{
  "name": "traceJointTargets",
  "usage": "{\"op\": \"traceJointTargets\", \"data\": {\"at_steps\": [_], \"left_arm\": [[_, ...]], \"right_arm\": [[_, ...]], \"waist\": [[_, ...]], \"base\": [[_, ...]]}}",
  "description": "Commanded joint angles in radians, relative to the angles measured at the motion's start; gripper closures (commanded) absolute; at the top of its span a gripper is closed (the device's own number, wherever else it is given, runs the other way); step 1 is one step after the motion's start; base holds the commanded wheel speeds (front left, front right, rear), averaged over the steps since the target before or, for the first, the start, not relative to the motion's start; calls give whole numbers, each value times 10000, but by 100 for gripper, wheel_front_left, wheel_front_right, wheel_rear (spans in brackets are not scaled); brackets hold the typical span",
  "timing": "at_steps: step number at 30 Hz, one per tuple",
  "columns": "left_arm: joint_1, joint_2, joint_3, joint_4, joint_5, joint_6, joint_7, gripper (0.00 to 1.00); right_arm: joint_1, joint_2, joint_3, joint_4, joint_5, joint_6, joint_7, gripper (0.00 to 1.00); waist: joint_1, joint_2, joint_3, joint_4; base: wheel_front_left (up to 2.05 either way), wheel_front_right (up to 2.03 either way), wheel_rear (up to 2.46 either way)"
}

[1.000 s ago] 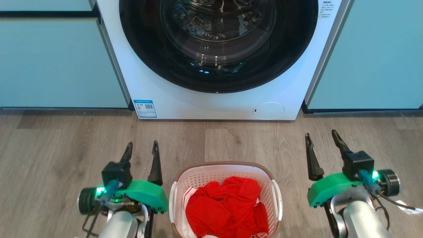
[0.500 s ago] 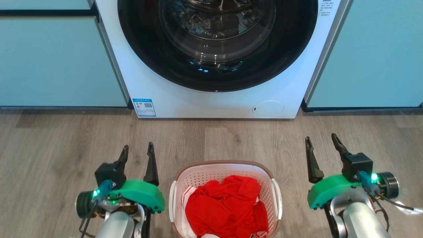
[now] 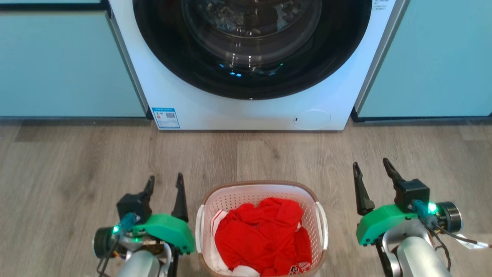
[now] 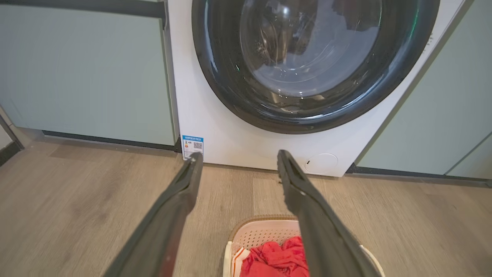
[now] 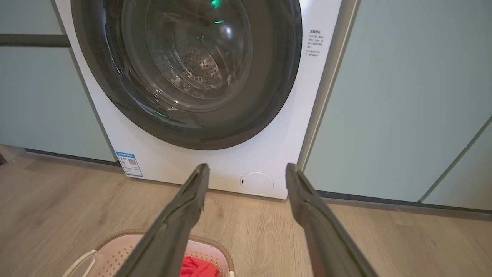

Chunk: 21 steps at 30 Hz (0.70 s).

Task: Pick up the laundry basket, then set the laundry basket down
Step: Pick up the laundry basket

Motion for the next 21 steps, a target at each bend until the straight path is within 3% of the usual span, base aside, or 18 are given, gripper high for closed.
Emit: {"op": "traceJointTargets", "data": {"at_steps": [1,9,21], "left_arm": [[-465,-1,222,-208,-88,-29,-65,0],[-1242,-1,-270,1000,-432,-138,-65,0],[-3382,-1,-1207,4317,-1281,-711,-65,0]], "right_arm": [[-591,-121,235,-236,-114,71,-122,0],[-1549,-261,571,1459,-184,71,-115,0],[-3755,-310,1562,4454,713,71,615,0]], "waist": [[0,0,104,-10],[0,0,1670,-46],[0,0,3945,-97]], "base": [[0,0,0],[0,0,0],[0,0,0]]}}
